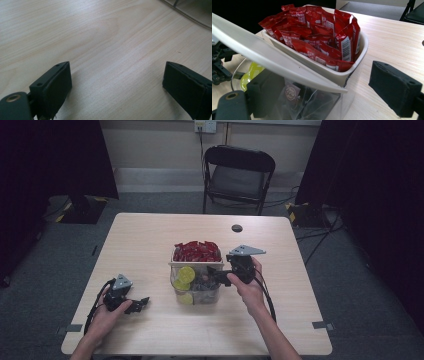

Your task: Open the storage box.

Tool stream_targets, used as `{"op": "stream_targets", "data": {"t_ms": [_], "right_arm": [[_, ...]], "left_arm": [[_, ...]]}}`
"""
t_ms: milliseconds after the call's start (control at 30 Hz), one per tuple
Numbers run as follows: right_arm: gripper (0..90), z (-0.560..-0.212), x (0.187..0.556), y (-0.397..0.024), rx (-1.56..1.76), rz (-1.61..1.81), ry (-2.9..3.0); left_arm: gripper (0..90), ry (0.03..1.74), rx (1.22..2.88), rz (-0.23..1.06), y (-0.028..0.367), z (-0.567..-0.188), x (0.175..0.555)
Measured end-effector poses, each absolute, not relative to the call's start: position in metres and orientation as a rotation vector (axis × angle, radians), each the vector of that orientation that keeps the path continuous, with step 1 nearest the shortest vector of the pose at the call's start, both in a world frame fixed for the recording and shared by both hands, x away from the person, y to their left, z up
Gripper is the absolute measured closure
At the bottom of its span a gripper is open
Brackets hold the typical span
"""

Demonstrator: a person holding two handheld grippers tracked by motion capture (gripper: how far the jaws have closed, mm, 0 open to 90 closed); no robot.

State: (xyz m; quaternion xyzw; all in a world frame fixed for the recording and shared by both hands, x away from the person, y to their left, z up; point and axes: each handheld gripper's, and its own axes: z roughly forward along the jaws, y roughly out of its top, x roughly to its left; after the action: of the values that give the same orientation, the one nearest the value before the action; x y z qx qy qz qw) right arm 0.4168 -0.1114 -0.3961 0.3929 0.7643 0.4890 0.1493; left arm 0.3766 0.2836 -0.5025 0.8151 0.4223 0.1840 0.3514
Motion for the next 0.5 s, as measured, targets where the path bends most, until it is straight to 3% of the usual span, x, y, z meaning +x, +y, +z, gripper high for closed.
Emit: {"op": "stream_targets", "data": {"t_ms": [500], "right_arm": [[9.0, -0.4009, 0.4256, -0.1156, 1.178, 1.391, 2.186]], "left_arm": [[8.2, 1.093, 2.109, 0.477, 0.2836, -0.5025, 0.3766]]}}
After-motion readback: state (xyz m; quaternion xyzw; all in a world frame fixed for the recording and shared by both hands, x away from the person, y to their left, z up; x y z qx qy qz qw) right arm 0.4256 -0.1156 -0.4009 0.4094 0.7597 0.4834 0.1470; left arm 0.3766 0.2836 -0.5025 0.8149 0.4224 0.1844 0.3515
